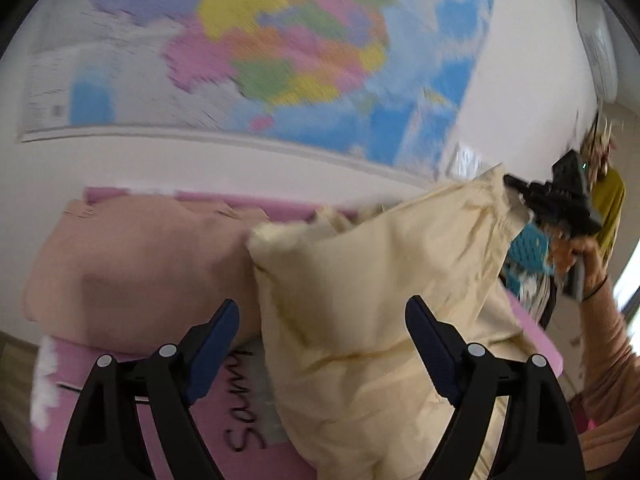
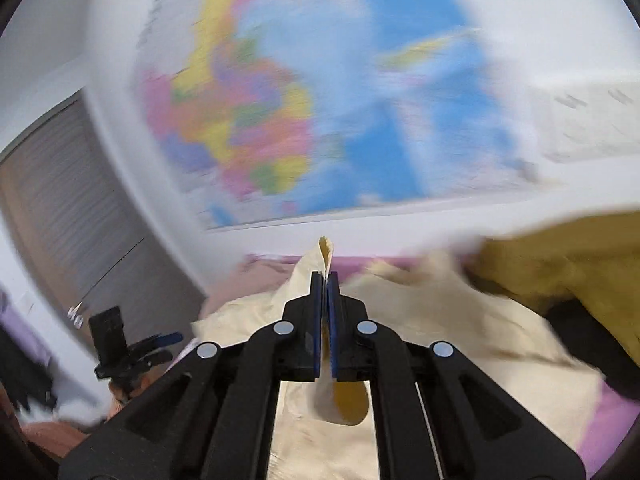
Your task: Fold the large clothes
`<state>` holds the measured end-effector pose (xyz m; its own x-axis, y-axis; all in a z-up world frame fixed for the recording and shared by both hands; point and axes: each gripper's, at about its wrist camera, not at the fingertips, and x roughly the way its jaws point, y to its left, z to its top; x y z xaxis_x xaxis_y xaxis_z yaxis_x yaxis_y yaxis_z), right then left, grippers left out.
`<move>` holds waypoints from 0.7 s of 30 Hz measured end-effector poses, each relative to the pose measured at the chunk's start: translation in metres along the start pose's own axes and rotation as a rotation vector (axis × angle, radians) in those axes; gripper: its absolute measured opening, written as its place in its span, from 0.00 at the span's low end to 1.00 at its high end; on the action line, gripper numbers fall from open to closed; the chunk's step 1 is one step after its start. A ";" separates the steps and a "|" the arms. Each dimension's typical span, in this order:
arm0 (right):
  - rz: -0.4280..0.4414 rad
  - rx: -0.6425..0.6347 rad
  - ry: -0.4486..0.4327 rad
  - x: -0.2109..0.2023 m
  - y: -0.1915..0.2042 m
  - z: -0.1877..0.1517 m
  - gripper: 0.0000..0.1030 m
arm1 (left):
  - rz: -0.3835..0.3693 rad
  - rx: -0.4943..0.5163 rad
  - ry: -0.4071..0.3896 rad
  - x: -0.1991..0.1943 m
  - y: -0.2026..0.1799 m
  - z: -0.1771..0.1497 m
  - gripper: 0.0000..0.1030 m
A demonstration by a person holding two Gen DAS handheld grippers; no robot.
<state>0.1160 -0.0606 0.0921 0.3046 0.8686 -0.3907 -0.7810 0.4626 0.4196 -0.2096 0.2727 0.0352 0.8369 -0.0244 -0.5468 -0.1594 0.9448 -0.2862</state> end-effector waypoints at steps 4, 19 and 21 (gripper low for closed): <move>-0.102 0.098 0.046 -0.015 -0.061 -0.034 0.03 | 0.091 0.084 0.130 0.059 -0.021 -0.006 0.80; -0.184 0.296 0.151 -0.008 -0.125 -0.133 0.04 | 0.547 0.262 0.282 0.176 -0.029 0.005 0.80; -0.187 0.264 0.135 -0.011 -0.118 -0.127 0.04 | 0.564 0.255 0.262 0.168 -0.029 0.011 0.79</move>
<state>0.1351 -0.1473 -0.0568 0.3403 0.7416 -0.5781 -0.5451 0.6565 0.5214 -0.0586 0.2443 -0.0399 0.5013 0.4477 -0.7404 -0.3797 0.8828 0.2766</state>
